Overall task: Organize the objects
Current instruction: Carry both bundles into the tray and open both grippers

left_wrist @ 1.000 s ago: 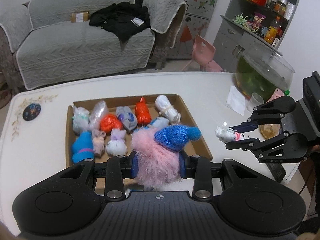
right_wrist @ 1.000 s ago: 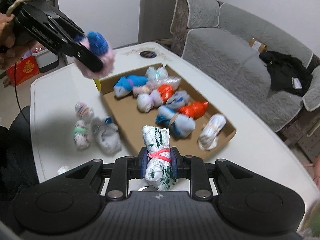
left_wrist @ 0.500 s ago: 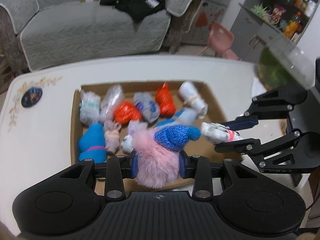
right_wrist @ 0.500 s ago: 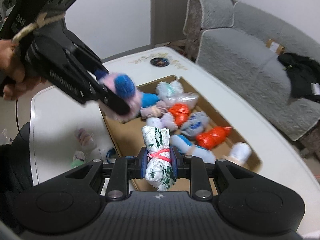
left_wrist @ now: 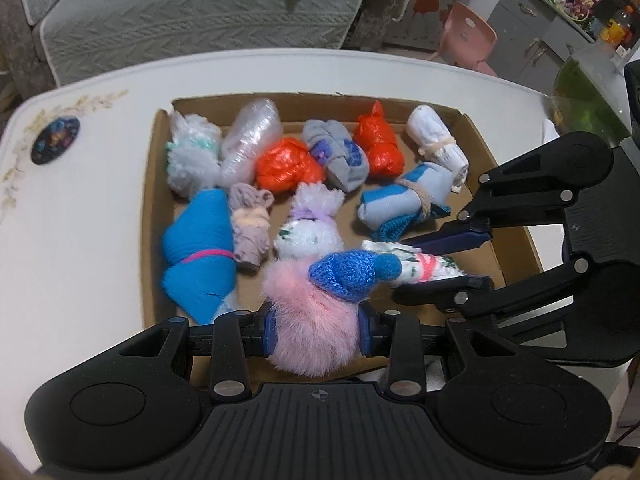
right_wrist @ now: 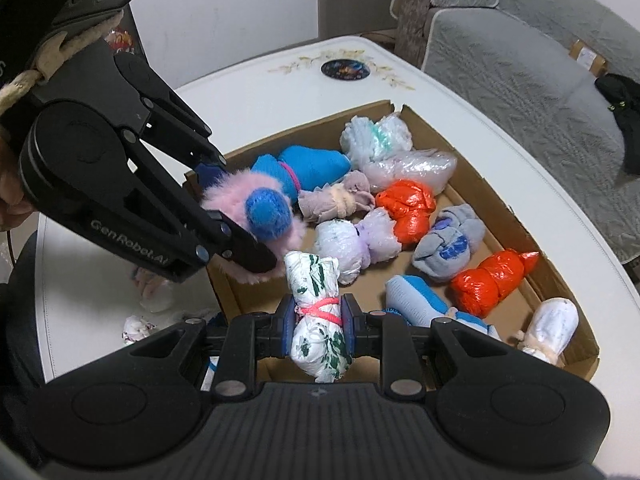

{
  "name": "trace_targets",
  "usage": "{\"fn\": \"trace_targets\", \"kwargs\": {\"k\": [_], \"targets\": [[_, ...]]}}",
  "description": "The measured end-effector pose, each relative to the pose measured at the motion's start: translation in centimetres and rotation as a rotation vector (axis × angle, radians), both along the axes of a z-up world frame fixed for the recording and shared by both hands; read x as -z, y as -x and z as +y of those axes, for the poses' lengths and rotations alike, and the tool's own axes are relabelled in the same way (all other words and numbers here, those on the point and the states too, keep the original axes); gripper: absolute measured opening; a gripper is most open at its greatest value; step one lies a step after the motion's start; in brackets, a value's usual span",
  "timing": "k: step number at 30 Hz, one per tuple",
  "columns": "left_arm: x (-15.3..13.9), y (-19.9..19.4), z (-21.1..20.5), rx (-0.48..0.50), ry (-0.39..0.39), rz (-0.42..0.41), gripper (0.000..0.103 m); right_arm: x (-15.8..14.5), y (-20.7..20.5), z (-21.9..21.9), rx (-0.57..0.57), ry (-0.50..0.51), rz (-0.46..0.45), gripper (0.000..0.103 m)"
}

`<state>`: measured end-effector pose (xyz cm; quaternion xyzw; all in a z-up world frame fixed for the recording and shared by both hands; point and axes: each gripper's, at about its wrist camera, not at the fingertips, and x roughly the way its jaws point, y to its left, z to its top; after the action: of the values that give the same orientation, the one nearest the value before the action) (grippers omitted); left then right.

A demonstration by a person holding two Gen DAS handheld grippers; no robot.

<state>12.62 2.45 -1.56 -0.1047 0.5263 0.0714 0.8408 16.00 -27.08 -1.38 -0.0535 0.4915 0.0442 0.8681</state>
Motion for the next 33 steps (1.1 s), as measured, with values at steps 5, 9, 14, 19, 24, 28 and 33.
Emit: {"fn": "trace_targets", "kwargs": {"k": [5,9,14,19,24,28,33], "targets": [[1.5,-0.6,-0.1,0.013,-0.009,0.029,0.044,0.5,0.2,-0.1,0.008,0.014,0.031,0.022],[2.0,-0.7,0.4,-0.005,-0.083,0.066,0.044,1.3,-0.6,0.0,0.007,0.02,0.045,0.022],[2.3,-0.4,0.8,-0.007,-0.124,0.087,0.044,2.6,-2.1,0.4,-0.002,0.016,0.067,0.022],[2.5,-0.2,0.8,-0.009,-0.163,0.096,0.044,3.1,-3.1,1.4,-0.022,0.02,0.074,0.022],[3.0,0.1,0.7,-0.005,-0.171,0.111,0.044,3.5,-3.3,1.8,-0.032,0.021,0.088,0.022],[4.1,0.4,1.3,-0.023,-0.145,0.124,0.045,3.7,-3.4,2.1,-0.033,0.026,0.096,0.024],[4.4,0.9,0.9,-0.024,-0.147,0.125,0.045,4.0,-3.3,2.6,-0.037,0.032,0.107,0.026]]}}
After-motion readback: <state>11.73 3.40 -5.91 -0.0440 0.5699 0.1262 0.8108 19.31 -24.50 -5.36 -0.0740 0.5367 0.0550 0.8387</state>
